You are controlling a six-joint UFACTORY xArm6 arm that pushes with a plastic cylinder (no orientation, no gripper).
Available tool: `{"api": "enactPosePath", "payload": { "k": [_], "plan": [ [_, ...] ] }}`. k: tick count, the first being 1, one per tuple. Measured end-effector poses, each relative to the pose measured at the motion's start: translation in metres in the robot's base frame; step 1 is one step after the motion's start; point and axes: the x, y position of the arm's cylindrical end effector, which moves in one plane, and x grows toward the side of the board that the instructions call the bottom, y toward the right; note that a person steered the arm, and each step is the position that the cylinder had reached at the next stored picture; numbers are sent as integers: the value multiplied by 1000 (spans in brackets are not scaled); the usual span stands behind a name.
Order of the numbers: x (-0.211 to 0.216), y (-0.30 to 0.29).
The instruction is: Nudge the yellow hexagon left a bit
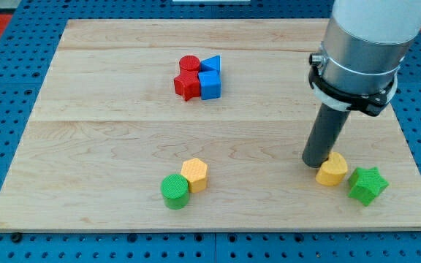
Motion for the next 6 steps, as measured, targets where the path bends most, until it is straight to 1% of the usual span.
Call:
{"api": "enactPosePath", "payload": {
  "k": [2, 3, 4, 6],
  "plan": [
    [0, 23],
    [0, 16],
    [-9, -56],
    [-9, -238]
  ]
}}
